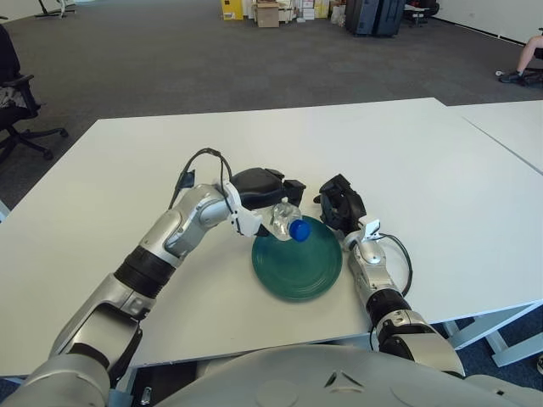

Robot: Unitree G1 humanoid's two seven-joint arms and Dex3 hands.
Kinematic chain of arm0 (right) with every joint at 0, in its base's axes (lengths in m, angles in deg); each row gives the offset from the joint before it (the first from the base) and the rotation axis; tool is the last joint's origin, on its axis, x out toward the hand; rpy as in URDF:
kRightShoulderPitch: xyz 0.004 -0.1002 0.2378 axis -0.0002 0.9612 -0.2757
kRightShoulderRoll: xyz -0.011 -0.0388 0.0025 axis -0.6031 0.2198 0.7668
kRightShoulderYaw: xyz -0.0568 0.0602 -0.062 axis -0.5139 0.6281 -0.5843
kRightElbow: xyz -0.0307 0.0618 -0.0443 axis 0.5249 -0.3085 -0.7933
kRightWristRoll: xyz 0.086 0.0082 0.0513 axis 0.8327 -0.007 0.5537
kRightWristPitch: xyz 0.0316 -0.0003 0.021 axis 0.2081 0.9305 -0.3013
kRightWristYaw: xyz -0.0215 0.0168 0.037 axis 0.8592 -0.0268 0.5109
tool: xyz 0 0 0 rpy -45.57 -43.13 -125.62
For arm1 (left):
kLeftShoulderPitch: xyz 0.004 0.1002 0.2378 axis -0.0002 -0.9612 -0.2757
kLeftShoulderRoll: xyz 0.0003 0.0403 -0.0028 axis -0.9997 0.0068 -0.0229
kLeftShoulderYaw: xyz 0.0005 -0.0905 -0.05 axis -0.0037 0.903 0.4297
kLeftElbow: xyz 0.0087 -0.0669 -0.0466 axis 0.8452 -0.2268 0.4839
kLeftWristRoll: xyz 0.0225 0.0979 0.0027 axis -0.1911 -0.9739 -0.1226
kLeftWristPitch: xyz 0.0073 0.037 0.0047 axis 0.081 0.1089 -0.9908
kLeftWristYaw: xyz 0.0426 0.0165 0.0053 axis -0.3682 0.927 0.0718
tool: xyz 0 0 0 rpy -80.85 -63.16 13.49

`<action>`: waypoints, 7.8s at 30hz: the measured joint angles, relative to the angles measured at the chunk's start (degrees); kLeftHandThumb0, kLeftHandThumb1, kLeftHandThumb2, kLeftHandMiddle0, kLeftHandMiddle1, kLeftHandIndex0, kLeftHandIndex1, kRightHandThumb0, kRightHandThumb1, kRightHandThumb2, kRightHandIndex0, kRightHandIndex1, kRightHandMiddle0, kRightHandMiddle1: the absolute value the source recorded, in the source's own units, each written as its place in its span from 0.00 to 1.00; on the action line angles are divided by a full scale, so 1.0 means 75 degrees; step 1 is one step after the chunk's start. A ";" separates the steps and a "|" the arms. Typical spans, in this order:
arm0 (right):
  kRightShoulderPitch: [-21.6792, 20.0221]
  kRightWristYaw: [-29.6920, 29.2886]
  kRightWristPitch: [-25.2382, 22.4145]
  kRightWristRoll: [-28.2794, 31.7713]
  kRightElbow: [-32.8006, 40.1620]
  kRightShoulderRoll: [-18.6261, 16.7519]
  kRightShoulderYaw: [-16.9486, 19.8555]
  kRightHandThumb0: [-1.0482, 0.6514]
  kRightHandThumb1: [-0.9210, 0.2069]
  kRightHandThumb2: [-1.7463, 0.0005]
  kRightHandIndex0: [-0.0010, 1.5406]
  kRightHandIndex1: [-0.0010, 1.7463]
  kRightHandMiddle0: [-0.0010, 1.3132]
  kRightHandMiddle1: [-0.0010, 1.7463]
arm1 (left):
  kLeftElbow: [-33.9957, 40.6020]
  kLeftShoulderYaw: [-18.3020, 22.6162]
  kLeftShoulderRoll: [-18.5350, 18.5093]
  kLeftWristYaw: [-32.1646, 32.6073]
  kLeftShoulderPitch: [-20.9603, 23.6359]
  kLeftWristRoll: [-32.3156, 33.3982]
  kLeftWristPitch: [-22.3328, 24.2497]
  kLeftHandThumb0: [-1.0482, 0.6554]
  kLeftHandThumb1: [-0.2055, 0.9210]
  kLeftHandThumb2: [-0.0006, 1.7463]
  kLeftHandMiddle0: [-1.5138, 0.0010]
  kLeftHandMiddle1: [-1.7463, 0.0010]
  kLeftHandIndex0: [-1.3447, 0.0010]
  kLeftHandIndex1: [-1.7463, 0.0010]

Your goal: Put the bottle into the plate.

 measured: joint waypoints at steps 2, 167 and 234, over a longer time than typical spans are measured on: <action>-0.0009 0.0006 0.0001 0.0021 -0.0013 0.0000 0.0009 0.61 0.21 0.54 0.21 0.87 0.25 1.00 | 0.0038 -0.0077 0.0060 0.0018 -0.0114 -0.0006 -0.0007 0.34 0.45 0.76 0.29 0.00 0.54 0.00; -0.0524 0.1234 -0.0141 0.1442 -0.0677 -0.0235 0.1027 0.40 0.06 0.69 0.25 0.60 0.24 0.93 | -0.2975 0.0526 0.0007 0.4541 0.0608 0.1534 -0.3960 0.00 1.00 0.48 1.00 1.00 1.00 1.00; 0.0299 -0.0282 -0.1663 0.0636 0.1065 -0.0015 0.0122 0.40 0.15 0.57 0.30 0.66 0.23 1.00 | -0.6621 0.3068 0.2958 0.8012 -0.0910 0.2526 -0.1231 0.34 0.93 0.39 0.74 0.11 0.85 0.04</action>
